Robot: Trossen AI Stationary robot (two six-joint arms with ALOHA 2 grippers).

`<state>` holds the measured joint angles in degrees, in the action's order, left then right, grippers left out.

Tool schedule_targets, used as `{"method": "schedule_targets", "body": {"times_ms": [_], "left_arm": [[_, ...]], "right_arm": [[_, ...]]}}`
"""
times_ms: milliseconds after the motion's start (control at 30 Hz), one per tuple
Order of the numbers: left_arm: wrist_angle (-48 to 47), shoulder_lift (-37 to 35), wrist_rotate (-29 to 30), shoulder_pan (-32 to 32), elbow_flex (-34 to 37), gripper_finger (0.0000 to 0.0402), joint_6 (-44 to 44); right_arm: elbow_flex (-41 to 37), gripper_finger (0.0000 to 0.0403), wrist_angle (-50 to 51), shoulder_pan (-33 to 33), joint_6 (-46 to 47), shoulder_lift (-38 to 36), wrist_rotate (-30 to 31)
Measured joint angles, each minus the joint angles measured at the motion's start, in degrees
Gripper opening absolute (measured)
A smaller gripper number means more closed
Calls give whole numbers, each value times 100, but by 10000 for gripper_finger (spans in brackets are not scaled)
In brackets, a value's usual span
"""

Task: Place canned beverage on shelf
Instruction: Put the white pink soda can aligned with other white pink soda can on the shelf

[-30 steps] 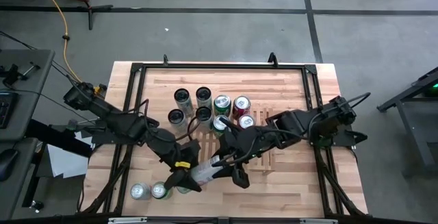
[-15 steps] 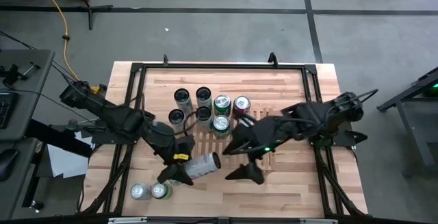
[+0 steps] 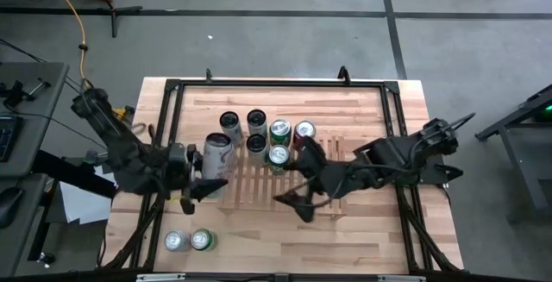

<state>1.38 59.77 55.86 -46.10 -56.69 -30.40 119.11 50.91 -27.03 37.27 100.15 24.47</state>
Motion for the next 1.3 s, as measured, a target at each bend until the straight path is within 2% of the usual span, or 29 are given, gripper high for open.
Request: {"method": "schedule_targets", "body": {"times_ms": [67,167,300,433,700,833,1000,1167,1200,1300], "left_arm": [[1089,75,268,-92,474,232,297],[2499,346,566,-65,777,232,963],[3278,752,612,114,710,232,1797],[3334,933,546,291,500,232,2007],[3313,1092,-111,633,403,232,1994],[3293,1100,-168,707,403,232,1995],[3203,1069,-151,710,403,232,2022],[2988,1066,-122,703,394,235,1894],[2980,1066,-120,705,392,247,1897],[2967,1066,-139,708,392,302,1853]], "right_arm": [[0,389,-434,93,2,106,266],[0,390,-1410,336,-27,264,197],[0,390,-2530,690,-129,477,-80],[0,390,-3059,904,-152,634,-265],[-4,390,-3552,1051,-250,814,-314],[-4,381,-3593,1051,-375,814,-306],[-4,332,-3593,1039,-377,814,-306],[-2,241,-3534,1039,-368,821,-295],[-2,227,-3531,1039,-369,821,-295],[-2,226,-3512,1041,-436,821,-356]]}}
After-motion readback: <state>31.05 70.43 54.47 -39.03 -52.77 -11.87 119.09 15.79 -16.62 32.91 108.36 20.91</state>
